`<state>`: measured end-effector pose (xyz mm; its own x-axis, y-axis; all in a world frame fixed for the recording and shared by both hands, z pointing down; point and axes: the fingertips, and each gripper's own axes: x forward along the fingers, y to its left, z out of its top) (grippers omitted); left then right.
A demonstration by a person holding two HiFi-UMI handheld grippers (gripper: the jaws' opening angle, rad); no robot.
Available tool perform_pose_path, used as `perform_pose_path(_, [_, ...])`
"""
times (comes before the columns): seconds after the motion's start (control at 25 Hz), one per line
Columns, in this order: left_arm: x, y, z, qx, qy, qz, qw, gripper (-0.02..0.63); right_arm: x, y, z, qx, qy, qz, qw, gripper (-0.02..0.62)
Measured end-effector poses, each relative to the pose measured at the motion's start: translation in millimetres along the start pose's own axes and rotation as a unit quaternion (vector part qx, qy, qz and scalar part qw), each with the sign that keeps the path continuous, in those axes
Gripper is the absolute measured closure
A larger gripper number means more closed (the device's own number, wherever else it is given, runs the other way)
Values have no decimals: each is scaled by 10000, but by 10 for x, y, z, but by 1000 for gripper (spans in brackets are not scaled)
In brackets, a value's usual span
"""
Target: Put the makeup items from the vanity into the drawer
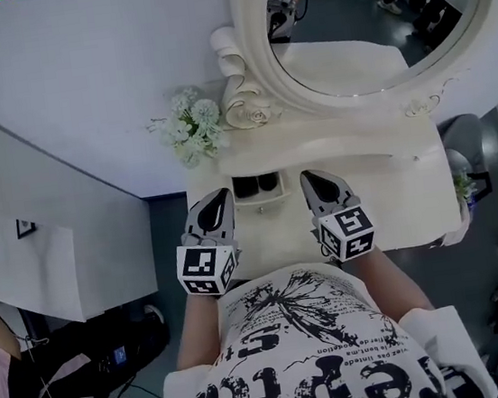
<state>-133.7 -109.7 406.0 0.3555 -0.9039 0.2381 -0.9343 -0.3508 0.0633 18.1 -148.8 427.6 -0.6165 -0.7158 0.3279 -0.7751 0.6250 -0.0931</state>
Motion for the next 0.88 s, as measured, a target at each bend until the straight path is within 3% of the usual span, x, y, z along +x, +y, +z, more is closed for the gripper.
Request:
perform_pose_path(0.24, [-55,-8,76,33,-107,46,9999,587,-181,56,120,-268,-551,-1,9981,578])
perform_pose_path(0.88, [-183,-3,132,56,-123,138,9998,587,-254,193,264,-311,-831,182,9959,578])
